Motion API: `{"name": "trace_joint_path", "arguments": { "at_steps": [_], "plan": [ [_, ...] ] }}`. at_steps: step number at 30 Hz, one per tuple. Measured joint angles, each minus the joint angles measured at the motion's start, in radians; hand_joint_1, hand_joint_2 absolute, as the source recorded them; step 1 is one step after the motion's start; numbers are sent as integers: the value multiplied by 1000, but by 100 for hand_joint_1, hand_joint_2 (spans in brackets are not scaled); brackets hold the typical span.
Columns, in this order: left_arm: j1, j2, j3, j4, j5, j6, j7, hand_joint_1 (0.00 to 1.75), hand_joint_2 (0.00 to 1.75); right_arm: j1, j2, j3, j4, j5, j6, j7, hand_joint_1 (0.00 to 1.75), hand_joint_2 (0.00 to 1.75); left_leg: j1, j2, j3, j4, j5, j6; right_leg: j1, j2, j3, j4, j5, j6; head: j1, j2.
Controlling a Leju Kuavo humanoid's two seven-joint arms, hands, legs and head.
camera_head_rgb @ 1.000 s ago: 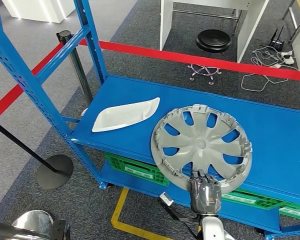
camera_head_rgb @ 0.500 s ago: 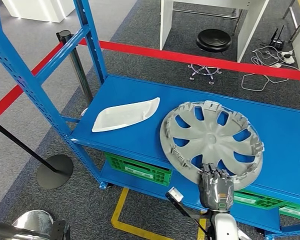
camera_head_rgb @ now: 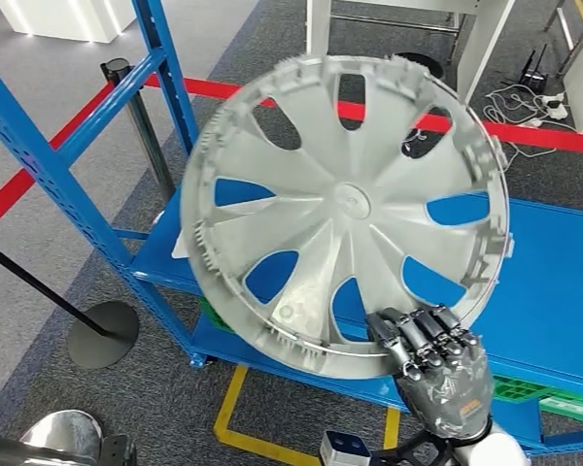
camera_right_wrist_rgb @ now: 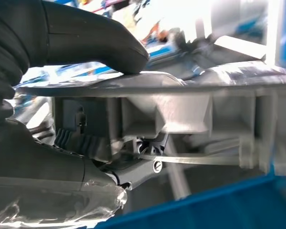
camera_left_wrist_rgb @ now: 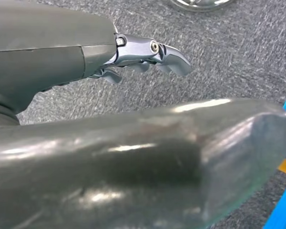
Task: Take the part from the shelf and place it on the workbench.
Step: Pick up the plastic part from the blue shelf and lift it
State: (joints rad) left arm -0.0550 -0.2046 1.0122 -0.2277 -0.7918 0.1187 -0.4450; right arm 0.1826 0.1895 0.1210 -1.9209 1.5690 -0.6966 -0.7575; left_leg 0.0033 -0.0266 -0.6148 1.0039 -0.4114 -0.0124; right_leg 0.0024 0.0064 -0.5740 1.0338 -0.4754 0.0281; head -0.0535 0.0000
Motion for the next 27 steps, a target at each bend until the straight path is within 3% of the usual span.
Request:
{"name": "trace_joint_path", "arguments": {
  "at_steps": [5, 11, 15, 27],
  "plan": [
    [-1, -4, 4, 0, -5, -1, -4, 0, 0, 28, 45, -54, -94, -2, 0, 274, 175, 175, -2, -2, 2, 0, -3, 1, -1, -3, -3, -2, -2, 1, 1, 0],
    [-3, -4, 5, 0, -11, -38, -38, 0, 0, 66, 57, -92, -154, 0, 0, 271, 175, 175, -5, 2, 1, 0, -1, 4, -5, 4, 1, -2, 4, 6, 0, 0],
    [-3, -4, 5, 0, -14, -56, -55, 0, 175, 77, 60, -96, -176, 1, 0, 232, 175, 175, -5, 2, 1, 0, -1, 4, -5, 3, 1, -2, 3, 5, 0, 0],
    [-6, -4, 5, 0, -53, -61, -61, 0, 175, 117, 71, -113, -185, 1, 0, 151, 175, 175, -5, 2, 1, 0, -1, 4, -5, 3, 1, -2, 3, 5, 0, 0]
  ]
}}
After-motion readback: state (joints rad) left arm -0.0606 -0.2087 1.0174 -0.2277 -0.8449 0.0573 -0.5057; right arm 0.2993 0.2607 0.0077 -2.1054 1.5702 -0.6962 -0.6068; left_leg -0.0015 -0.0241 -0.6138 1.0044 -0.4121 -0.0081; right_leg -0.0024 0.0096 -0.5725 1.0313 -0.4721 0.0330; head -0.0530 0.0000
